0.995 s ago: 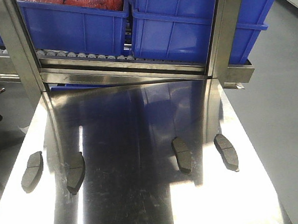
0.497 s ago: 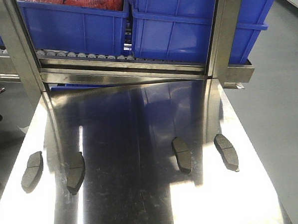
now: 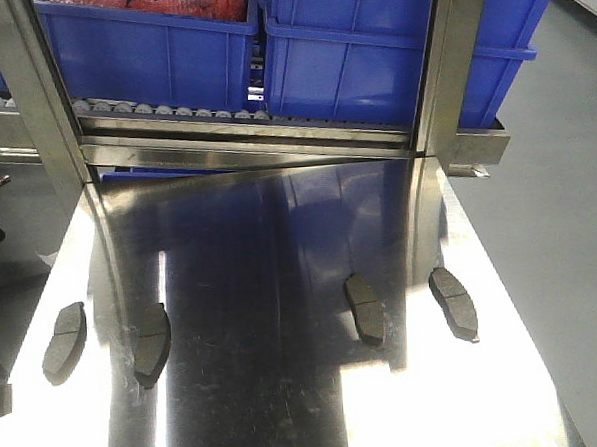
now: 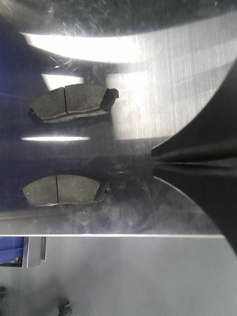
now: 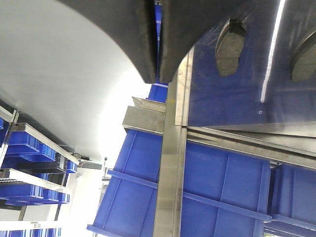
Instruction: Move and align brake pads A on conveyor
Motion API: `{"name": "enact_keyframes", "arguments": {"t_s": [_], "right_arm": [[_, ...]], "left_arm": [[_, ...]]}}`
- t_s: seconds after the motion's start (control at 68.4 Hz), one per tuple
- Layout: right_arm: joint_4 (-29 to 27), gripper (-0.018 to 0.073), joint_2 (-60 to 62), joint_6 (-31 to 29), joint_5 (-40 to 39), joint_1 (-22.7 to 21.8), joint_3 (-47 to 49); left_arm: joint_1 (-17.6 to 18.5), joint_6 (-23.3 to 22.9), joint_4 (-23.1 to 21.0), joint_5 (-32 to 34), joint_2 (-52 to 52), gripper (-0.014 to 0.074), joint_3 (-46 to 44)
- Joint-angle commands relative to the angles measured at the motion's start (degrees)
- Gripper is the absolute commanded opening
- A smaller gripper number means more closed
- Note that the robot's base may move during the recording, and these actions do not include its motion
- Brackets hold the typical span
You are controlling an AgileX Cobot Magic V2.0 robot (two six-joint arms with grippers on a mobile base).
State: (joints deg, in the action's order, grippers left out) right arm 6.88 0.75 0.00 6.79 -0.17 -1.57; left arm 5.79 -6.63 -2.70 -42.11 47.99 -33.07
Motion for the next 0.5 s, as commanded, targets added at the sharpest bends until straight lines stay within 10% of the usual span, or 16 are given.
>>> {"name": "enact_keyframes", "arguments": {"t_s": [0.0,0.483], "right_arm": [[0.3,-0.0008,0.5,-0.3,-3.9,-0.2,-0.5],[0.3,-0.0008,0.5,-0.3,-3.9,-0.2,-0.5]], "left_arm": [[0.0,-0.6,0.9,2.9,0.3,0.0036,-1.9],[0.0,-0.5,1.4,3.2,0.7,0.0409,-2.0]]}}
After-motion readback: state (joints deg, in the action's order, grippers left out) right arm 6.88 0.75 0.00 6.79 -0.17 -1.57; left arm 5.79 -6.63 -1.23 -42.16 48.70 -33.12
